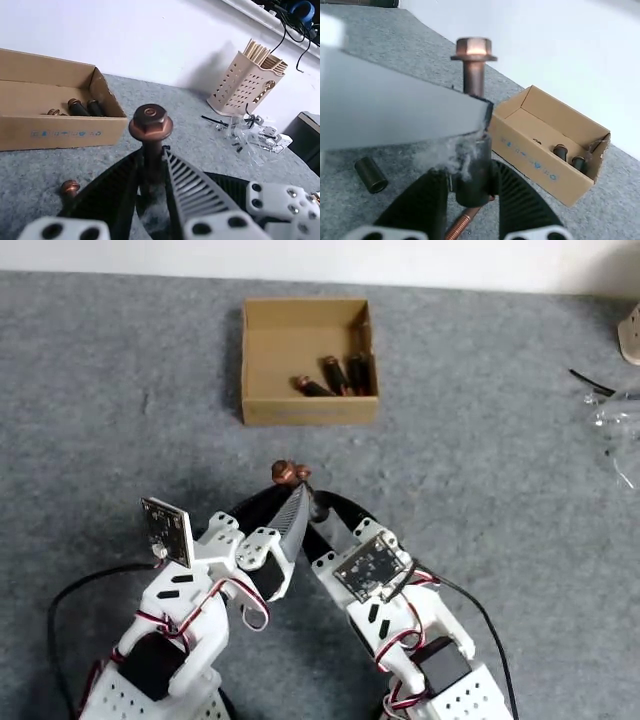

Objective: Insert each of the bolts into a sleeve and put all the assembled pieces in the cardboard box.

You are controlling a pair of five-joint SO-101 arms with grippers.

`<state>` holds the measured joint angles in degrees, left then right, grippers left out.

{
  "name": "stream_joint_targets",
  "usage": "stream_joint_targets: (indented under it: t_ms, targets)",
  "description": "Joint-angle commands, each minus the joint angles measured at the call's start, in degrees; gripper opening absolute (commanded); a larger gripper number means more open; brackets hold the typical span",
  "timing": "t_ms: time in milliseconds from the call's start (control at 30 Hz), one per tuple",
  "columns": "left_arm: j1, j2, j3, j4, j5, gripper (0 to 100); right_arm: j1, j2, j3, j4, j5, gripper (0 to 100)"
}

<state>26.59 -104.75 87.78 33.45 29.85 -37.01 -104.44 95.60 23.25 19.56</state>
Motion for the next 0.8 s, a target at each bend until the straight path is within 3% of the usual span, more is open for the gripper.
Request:
stream_joint_targets:
  t_ms: [0,167,233,367,533,767]
  targets:
    - [0.0,0.0,-0.4,0.5,-0.6,6,0.0,-0.7,6.9,-0.2,0.8,0.4]
    - [0.0,0.1,0.1,0.9,-0.2,30,0.0,-0.7,6.9,-0.2,0.8,0.4]
    - [0.0,0.1,0.1,0.9,-0.2,35,0.0,-0.7,6.9,-0.2,0.9,0.4]
    - [-0.4,0.0,0.0,0.9,-0.2,32,0.0,-0.7,6.9,-0.2,1.0,0.4]
    - [-5.8,0.0,-1.2,0.5,0.2,28,0.0,-0.7,6.9,-0.3,1.0,0.4]
    - [-16.1,0.0,-4.0,0.7,8.6,28,0.0,-0.7,6.9,-0.3,1.0,0.4]
